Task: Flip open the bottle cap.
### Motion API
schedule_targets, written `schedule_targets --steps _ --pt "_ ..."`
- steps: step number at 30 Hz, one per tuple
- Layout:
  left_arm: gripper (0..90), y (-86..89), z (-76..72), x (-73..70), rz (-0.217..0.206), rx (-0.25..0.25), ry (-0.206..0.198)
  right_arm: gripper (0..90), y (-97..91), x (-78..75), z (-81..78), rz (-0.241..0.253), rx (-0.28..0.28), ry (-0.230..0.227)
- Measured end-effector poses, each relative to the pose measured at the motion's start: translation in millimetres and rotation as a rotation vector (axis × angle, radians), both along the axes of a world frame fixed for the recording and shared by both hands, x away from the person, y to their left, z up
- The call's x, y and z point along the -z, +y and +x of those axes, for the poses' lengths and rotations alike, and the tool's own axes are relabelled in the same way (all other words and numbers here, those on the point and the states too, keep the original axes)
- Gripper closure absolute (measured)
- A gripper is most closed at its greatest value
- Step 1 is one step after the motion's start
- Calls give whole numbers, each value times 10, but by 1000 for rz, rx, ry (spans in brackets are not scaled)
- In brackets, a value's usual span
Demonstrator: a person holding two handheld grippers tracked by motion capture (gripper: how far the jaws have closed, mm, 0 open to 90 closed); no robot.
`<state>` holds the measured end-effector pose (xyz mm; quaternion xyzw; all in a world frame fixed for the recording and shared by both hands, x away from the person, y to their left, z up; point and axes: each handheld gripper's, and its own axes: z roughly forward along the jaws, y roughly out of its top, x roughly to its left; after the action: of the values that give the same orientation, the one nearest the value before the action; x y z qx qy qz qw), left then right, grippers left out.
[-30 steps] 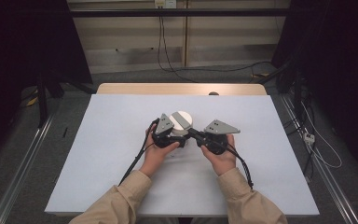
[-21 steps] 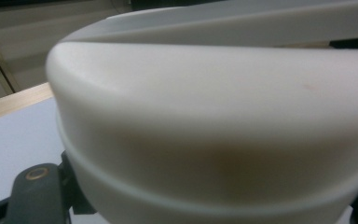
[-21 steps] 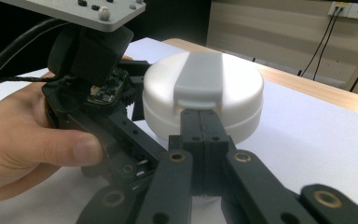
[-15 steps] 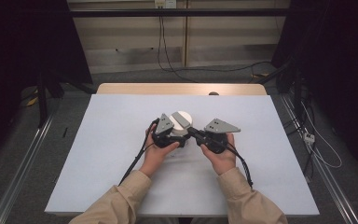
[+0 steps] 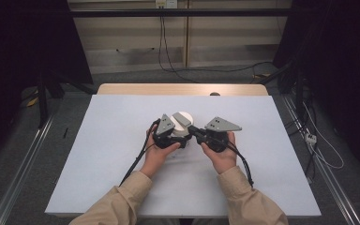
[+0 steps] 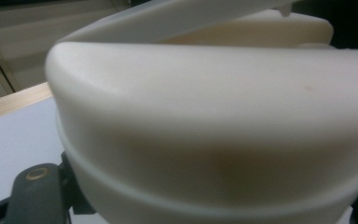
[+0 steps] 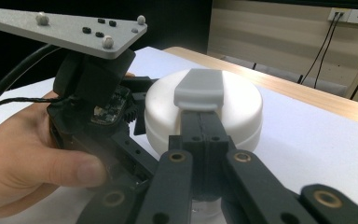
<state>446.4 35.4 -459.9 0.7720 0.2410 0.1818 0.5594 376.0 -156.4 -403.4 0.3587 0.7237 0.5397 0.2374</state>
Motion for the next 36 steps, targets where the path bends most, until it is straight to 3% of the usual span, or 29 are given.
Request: schedule_targets --steps 36 --pt "186 0 0 0 2 1 0 900 147 -171 114 -13 -12 -17"
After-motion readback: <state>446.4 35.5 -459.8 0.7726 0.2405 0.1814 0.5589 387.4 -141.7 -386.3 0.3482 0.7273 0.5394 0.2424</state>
